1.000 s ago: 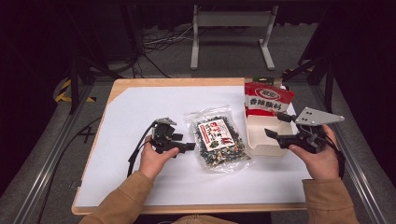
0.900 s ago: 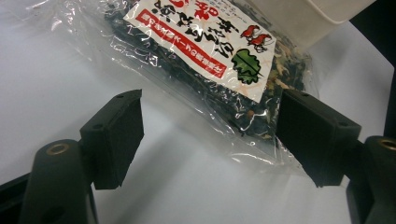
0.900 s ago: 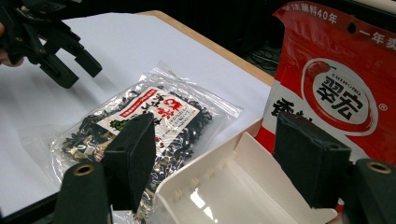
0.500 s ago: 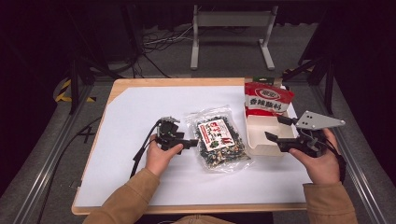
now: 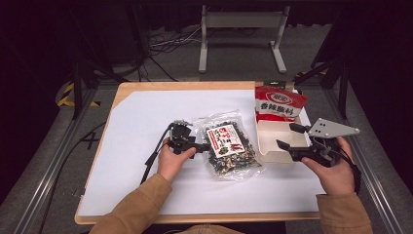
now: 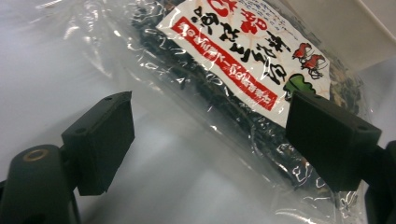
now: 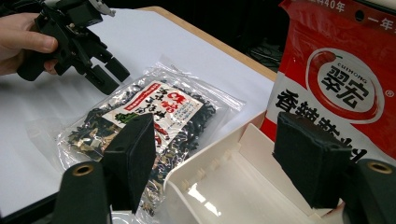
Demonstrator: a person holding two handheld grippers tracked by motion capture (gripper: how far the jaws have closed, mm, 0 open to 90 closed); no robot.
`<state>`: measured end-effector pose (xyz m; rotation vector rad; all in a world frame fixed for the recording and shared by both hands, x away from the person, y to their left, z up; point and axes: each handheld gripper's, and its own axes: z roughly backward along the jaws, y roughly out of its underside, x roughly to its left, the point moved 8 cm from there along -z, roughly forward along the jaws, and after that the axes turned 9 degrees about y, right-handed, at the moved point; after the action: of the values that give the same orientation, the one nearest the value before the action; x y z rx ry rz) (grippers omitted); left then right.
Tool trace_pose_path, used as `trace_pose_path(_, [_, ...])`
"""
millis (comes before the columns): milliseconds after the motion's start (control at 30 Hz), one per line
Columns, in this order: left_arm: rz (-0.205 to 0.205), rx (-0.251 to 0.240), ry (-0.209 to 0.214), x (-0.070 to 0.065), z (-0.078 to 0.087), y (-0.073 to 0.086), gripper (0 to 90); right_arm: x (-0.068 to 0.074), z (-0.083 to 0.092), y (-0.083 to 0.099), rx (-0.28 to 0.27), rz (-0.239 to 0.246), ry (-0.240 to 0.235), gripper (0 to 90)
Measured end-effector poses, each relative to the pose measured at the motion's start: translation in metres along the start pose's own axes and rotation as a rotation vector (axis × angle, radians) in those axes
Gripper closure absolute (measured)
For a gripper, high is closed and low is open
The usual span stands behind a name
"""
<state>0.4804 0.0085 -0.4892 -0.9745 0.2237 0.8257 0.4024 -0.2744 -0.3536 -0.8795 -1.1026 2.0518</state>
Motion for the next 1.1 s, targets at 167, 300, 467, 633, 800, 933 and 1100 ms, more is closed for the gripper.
trace_pose_path(167, [0.005, 0.024, -0.013, -0.002, -0.01, -0.001, 15.6, 0.0, 0.0, -0.002, -0.007, -0.001, -0.004, 29.5])
trace_pose_path(300, [0.011, 0.025, -0.018, -0.002, -0.013, -0.001, 14.0, 0.0, -0.001, -0.003, -0.011, 0.0, -0.008, 29.5])
trace_pose_path(467, [0.0, 0.022, -0.042, -0.002, -0.02, -0.003, 12.4, 0.001, -0.005, -0.005, -0.015, 0.006, -0.018, 29.4])
trace_pose_path(633, [-0.016, 0.047, -0.103, -0.005, -0.025, -0.004, 11.4, 0.003, -0.005, -0.008, -0.025, 0.005, -0.023, 28.8])
trace_pose_path(800, [-0.039, 0.035, -0.122, -0.007, -0.028, -0.005, 23.5, 0.003, -0.005, -0.008, -0.026, 0.003, -0.023, 28.8])
trace_pose_path(933, [-0.025, 0.033, -0.137, -0.004, -0.026, -0.006, 35.8, 0.003, -0.004, -0.008, -0.029, -0.004, -0.025, 28.7])
trace_pose_path(1100, [0.006, 0.013, -0.086, -0.005, -0.028, -0.006, 56.0, 0.003, -0.005, -0.008, -0.027, -0.004, -0.027, 28.6])
